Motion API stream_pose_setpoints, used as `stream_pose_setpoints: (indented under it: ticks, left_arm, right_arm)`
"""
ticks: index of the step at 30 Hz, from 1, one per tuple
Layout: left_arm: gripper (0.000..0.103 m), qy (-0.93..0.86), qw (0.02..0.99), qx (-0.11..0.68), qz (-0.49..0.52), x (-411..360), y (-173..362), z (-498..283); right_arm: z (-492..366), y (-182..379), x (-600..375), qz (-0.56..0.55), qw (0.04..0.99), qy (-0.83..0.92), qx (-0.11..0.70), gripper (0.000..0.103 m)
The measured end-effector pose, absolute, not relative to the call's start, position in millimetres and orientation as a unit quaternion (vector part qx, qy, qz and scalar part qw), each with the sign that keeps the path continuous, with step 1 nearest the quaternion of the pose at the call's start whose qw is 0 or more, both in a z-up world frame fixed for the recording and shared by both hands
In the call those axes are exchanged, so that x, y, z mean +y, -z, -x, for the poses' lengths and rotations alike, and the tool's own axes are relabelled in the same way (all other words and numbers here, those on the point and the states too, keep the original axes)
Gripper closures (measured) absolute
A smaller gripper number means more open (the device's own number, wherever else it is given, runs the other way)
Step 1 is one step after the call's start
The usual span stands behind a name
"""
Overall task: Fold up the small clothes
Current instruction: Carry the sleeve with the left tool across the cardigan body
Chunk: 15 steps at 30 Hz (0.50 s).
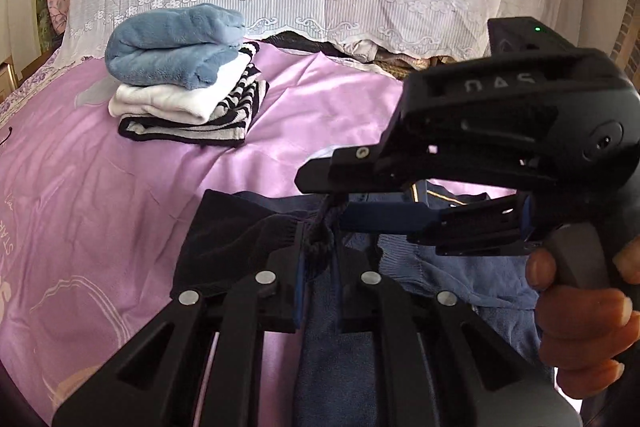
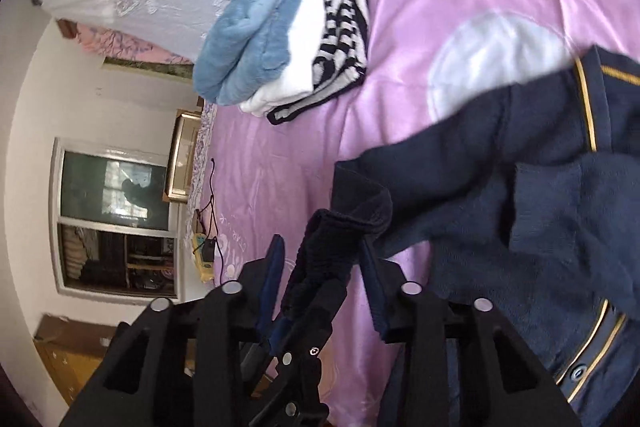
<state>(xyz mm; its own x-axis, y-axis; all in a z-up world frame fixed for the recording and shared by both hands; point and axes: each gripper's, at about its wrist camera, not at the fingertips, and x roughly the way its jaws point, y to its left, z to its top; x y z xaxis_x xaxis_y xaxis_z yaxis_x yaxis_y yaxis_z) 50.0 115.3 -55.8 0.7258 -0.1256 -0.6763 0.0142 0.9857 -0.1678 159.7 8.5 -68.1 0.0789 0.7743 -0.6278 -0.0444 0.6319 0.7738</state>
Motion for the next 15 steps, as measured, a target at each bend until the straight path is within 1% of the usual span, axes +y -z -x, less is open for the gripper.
stream_pose_setpoints:
  ticks: [1,3,8,15]
  left_arm:
    - [0.094,0.037,0.925,0.371,0.072,110.1,58.4,-49.2]
    - [0.094,0.04,0.922,0.377,0.074,102.4,63.0,-49.4]
    - [0.094,0.06,0.926,0.366,0.071,79.7,52.0,-52.3]
    - [0.094,0.134,0.922,0.357,0.07,11.9,29.0,-65.6]
  right_arm:
    - [-158.7,73.1,2.6,-0.316,0.662,-0.307,0.606,0.089]
    - [-155.9,74.5,-7.1,-0.315,0.671,-0.302,0.6,0.097]
    - [-148.0,60.9,-40.0,-0.321,0.697,-0.306,0.563,0.098]
    - [-146.1,36.2,-123.2,-0.34,0.727,-0.297,0.517,0.098]
